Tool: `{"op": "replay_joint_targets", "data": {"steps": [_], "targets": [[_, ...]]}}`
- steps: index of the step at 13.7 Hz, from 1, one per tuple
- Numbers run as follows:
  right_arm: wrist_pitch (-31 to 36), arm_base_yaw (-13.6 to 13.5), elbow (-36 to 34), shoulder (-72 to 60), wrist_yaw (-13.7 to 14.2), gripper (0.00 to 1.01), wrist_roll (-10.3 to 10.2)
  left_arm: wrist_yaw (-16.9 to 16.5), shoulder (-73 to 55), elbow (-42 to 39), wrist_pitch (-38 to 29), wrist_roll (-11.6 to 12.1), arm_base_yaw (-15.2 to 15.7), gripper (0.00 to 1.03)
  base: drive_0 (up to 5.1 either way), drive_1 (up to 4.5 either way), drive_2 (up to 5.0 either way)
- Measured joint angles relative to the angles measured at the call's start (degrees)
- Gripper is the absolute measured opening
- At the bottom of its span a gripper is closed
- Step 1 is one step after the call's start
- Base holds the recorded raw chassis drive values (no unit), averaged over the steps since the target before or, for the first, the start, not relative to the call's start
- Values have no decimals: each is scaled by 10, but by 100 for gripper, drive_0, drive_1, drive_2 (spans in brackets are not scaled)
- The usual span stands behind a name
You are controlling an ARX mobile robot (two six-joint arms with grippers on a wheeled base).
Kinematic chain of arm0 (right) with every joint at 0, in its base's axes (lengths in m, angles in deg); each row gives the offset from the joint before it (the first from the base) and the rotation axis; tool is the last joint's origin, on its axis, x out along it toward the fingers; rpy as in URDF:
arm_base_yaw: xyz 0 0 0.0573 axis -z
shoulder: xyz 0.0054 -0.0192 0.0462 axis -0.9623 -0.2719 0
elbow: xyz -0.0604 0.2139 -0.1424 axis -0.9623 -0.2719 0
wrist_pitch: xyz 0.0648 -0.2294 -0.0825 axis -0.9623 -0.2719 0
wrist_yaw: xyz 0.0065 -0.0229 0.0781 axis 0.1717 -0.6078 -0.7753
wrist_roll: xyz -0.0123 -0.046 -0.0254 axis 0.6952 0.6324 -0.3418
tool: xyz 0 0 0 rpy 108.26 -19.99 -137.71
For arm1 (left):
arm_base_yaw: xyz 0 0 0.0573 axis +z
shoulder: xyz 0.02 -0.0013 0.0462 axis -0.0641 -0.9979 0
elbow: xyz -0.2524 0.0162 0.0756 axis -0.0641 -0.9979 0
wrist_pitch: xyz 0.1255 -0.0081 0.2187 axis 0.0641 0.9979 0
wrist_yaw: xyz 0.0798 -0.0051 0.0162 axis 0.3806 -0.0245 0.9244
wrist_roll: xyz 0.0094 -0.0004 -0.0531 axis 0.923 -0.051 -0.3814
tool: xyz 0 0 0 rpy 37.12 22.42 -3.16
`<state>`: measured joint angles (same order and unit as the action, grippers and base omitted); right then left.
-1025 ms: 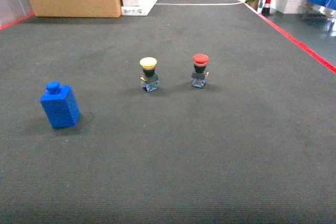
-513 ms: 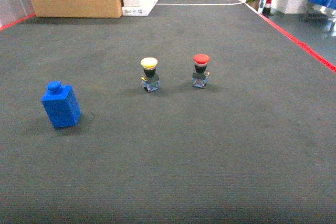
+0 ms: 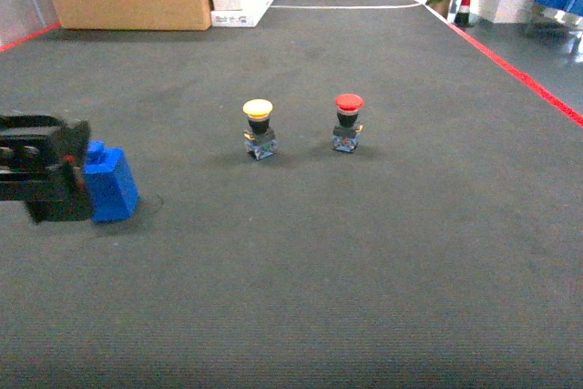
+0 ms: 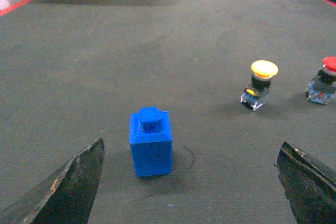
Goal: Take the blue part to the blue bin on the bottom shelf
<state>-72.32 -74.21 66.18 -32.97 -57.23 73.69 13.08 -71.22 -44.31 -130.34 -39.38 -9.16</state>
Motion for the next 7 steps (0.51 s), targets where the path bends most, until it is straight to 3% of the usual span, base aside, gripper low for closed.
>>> {"op": "replay_joint_targets", "data": {"steps": [3,7], "targets": [[0,0,0,0,0,98,0,2,-217,84,-49,0,4,98,0,0,0],[0,0,0,0,0,98,0,37,-289,175,-47,12,31,98,0,0,0]]}}
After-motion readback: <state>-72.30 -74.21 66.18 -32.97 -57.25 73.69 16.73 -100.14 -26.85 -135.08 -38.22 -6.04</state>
